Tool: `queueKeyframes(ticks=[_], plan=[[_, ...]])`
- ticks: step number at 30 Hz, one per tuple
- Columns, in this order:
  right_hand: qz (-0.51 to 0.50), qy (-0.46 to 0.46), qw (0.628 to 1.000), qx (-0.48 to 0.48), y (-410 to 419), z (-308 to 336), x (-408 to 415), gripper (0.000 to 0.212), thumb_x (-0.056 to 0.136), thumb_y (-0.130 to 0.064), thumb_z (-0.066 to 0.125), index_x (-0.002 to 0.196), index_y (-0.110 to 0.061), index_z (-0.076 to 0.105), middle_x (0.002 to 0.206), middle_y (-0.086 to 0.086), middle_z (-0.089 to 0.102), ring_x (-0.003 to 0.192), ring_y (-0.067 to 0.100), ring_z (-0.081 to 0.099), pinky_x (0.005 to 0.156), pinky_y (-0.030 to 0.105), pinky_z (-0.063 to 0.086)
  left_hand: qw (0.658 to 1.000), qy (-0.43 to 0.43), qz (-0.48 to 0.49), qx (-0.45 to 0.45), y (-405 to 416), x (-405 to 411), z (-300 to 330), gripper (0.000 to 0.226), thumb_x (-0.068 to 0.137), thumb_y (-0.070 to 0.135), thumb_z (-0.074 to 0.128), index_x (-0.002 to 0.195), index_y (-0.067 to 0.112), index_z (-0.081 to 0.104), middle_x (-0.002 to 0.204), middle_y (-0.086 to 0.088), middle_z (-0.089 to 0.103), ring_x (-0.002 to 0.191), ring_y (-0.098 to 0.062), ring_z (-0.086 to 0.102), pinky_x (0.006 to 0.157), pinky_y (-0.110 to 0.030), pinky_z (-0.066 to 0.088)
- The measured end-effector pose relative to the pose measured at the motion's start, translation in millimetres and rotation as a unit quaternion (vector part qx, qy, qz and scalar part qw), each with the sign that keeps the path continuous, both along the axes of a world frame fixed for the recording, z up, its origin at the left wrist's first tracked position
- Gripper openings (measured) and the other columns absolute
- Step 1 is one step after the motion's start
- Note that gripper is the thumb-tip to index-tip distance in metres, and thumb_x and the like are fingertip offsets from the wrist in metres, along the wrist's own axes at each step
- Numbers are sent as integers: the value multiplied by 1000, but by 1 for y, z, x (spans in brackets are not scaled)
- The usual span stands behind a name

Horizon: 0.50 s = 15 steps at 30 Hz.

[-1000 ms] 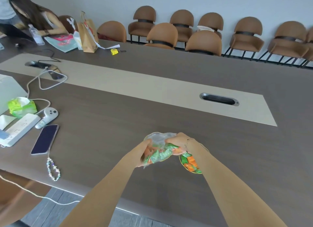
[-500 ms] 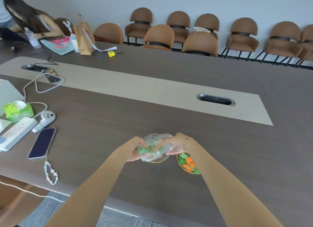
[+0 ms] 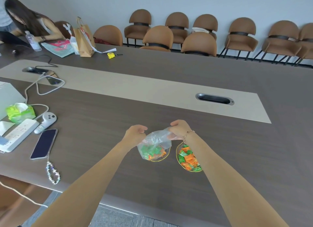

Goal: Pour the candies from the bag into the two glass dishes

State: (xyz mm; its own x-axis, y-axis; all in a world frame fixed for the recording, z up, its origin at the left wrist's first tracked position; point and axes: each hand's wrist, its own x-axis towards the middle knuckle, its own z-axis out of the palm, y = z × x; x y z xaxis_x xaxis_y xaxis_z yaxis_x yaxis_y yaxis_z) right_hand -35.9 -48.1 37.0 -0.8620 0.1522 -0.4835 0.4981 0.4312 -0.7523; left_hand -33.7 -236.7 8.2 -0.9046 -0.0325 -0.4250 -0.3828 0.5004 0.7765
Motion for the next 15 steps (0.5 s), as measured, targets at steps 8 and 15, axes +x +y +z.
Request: queueKeyframes(ticks=[8,15], plan=[[-44,28,998,-29,7,10,3,37,85,-2,53,120,-5,63,88,0,65,97,26,69,96,40,54,996,86,6,18,8,-5,11,34,83,-1,54,101,21,72,91,10,67,102,-15,63,94,-33,52],[-34,47,998,-2,13,20,0,39,83,2,52,119,16,57,122,30,62,122,40,54,101,54,45,993,114,4,31,10,-9,23,30,81,-2,58,95,20,72,91,6,69,94,-14,62,93,-33,53]])
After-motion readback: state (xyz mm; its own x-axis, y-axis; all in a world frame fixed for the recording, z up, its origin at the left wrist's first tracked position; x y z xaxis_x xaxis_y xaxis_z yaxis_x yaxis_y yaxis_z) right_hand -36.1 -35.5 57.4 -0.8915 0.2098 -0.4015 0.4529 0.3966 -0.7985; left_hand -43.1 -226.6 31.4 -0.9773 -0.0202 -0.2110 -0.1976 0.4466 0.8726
